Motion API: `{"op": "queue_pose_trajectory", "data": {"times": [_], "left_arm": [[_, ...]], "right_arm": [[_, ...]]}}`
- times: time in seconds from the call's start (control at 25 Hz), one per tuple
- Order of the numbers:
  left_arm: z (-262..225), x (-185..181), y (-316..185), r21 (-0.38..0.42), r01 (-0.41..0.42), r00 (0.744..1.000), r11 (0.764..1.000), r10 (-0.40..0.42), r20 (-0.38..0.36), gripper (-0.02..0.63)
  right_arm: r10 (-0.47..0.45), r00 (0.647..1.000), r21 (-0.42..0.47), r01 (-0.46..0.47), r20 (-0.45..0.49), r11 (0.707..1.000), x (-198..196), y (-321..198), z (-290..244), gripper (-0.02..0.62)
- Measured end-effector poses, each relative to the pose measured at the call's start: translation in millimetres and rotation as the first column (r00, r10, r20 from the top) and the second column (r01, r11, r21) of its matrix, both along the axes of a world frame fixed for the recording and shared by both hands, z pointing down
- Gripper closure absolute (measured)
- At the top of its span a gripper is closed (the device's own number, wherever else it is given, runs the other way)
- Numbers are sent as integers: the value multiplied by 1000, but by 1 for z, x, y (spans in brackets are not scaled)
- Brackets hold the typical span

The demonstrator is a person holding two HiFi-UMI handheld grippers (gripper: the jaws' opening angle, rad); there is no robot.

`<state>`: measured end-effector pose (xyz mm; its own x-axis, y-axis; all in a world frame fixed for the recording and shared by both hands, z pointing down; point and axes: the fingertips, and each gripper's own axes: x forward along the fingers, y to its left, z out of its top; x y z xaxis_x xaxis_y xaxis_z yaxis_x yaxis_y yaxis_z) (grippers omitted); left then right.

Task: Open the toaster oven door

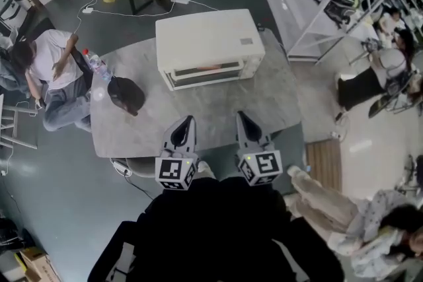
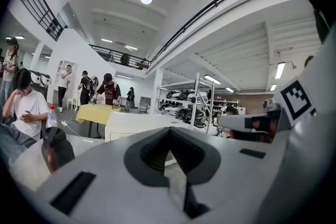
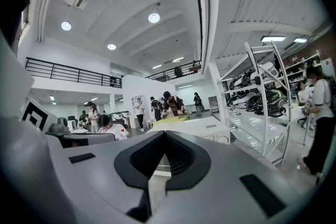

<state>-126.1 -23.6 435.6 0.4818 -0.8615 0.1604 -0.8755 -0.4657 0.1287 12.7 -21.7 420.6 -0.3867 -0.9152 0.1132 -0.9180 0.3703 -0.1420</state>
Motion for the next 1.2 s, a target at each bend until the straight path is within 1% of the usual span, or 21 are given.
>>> {"op": "queue_pose_trajectory", "data": {"times": [0.12,0.32,0.56,0.72,0.84,1.2], "left_arm": [[5,-7,-18,-18,9,1000,1000,-9,-4,603],[12,-13,-46,-45,28,1000,999,-28,-5,603],[25,-13,-83,-51,62,998,997,-61,15,603],[29,-17,-103,-62,83,996,995,-81,28,603],[34,-16,-118,-70,92,995,993,-89,37,603],[61,-12,-157,-113,108,993,988,-102,53,603]], "right_arm": [[20,1000,-25,-20,-3,999,1,-16,6,592],[20,1000,-43,-21,-13,999,4,-49,11,592],[15,999,-60,-17,-30,998,12,-93,24,592],[19,999,-91,-22,-29,996,13,-115,31,592],[9,999,-91,-12,-31,996,16,-131,34,592],[16,999,-130,-19,-31,991,25,-173,62,592]]}}
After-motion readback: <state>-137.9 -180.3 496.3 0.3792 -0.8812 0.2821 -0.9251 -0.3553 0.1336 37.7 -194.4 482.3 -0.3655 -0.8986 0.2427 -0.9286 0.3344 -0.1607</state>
